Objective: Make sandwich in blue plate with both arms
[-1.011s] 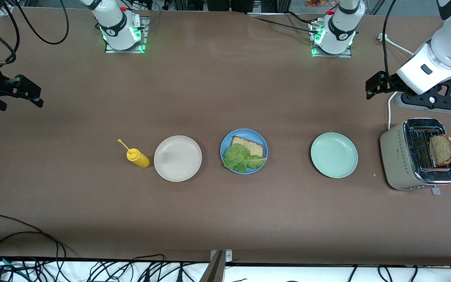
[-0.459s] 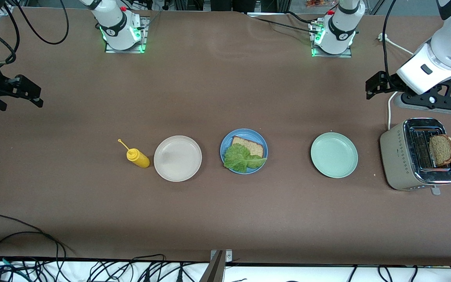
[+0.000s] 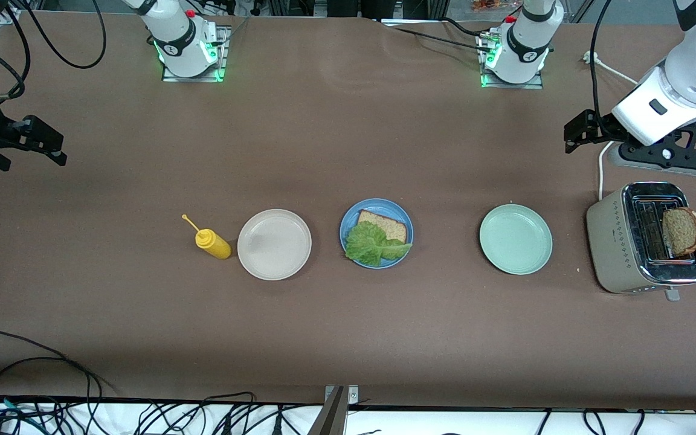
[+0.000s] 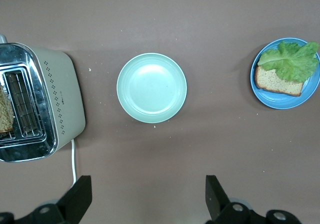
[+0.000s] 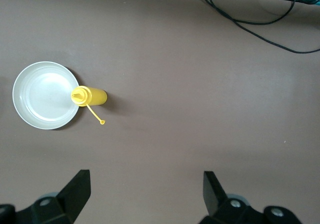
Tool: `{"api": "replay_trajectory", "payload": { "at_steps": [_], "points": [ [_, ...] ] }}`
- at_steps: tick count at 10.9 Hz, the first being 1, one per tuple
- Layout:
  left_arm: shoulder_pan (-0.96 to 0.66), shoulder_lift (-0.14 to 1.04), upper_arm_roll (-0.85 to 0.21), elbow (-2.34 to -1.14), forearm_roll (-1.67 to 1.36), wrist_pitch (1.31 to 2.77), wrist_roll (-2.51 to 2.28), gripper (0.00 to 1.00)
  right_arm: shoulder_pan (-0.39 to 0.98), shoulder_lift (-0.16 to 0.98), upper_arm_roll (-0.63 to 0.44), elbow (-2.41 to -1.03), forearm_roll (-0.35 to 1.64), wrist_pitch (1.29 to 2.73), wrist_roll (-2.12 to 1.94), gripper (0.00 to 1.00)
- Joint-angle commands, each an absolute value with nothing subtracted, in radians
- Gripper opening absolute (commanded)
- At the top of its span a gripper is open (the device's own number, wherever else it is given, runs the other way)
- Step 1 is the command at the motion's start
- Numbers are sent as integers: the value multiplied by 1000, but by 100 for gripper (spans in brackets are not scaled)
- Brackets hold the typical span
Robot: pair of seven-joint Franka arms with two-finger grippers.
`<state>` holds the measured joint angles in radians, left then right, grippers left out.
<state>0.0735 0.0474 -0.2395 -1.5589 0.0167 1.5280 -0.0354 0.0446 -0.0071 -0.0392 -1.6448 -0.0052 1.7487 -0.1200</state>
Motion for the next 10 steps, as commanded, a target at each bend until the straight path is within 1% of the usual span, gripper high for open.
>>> {"api": "replay_trajectory", "payload": {
  "at_steps": [1, 5, 7, 10],
  "points": [
    [77, 46, -241, -1545, 9, 1511, -43, 100, 46, 2, -40, -1621, -21, 1733, -109, 100],
    [77, 46, -241, -1546, 9, 1511, -43, 100, 46, 2, -40, -1621, -20, 1733, -109, 100],
    [87, 52, -223, -1546, 11, 1511, -43, 100, 46, 2, -40, -1620, -20, 1733, -109, 100],
    [205, 123, -209, -1531, 11, 1522, -29, 100, 46, 2, -40, -1621, -20, 1733, -109, 100]
  ]
}}
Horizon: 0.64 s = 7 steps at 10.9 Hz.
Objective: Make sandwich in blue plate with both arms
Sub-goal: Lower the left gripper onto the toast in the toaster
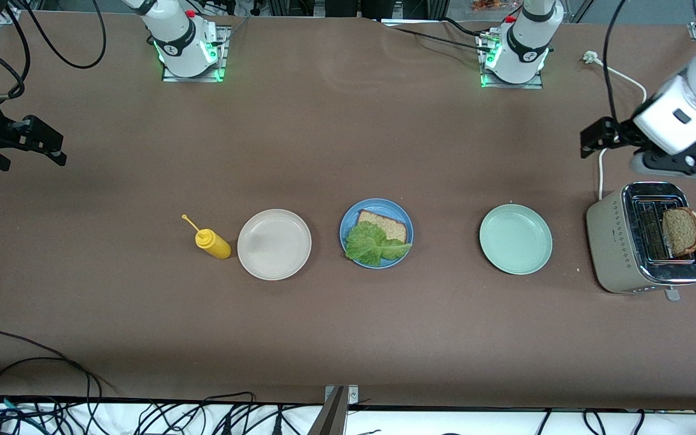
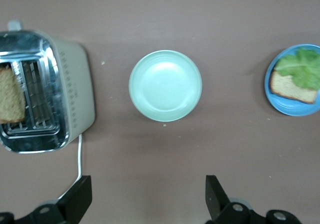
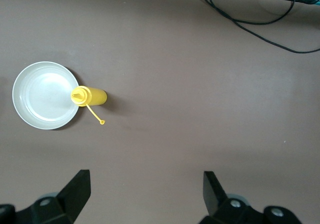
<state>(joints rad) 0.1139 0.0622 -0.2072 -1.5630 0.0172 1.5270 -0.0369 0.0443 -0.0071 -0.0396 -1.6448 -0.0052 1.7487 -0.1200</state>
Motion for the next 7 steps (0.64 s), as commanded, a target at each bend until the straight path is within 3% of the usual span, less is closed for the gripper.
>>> {"api": "replay_trajectory", "payload": {
  "at_steps": [1, 4, 7],
  "points": [
    [239, 165, -209, -1502, 20, 1523, -29, 100, 46, 2, -40, -1621, -20, 1733, -109, 100],
    [340, 323, -209, -1381, 78, 1548, 50, 100, 46, 2, -40, -1620, -21, 1733, -109, 100],
    [419, 380, -209, -1379, 93, 1695, 236, 100, 46, 2, -40, -1621, -20, 1733, -109, 100]
  ]
}}
